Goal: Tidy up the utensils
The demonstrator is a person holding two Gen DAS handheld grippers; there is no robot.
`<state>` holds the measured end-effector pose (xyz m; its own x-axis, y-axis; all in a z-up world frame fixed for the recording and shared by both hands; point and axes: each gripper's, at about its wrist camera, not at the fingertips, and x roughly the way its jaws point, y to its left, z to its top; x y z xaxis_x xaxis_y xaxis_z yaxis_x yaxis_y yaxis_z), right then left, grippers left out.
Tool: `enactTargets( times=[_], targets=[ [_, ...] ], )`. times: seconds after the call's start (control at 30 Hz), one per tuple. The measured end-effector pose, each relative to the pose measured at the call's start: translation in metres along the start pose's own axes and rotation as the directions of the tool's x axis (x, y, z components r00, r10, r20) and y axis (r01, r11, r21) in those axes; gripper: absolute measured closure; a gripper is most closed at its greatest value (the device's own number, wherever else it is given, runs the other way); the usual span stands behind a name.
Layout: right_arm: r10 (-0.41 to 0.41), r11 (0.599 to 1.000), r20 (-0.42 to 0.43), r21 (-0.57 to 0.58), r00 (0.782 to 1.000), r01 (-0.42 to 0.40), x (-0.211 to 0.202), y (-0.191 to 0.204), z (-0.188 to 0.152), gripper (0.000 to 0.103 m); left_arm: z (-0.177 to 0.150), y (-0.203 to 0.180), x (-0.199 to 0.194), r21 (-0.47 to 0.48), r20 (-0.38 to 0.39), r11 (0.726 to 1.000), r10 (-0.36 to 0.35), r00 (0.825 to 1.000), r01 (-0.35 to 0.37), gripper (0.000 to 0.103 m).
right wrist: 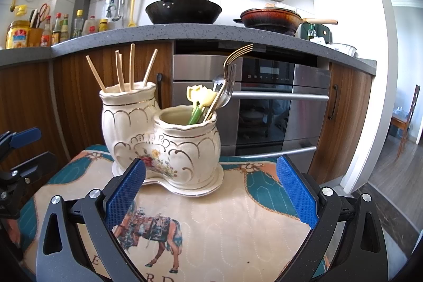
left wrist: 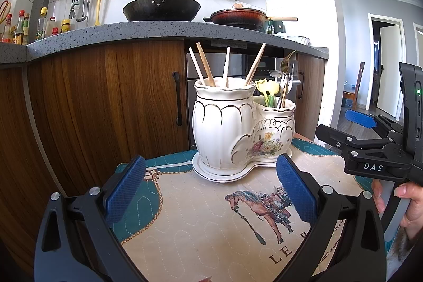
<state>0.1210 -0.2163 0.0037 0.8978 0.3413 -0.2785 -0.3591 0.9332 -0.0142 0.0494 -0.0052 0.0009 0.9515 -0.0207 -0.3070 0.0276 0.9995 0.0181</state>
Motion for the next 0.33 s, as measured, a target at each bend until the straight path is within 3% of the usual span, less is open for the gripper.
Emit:
enactTargets(
  times=[0.33],
  targets=[
    [0.001,1.0,0.0,-0.001,1.0,-0.001,0.0,-0.0005,0.0004,0.005,-0.0001,0.0016,0.0003,-0.015,-0.015,1.0,0.02,1.0,-0.02,0.005]
  ],
)
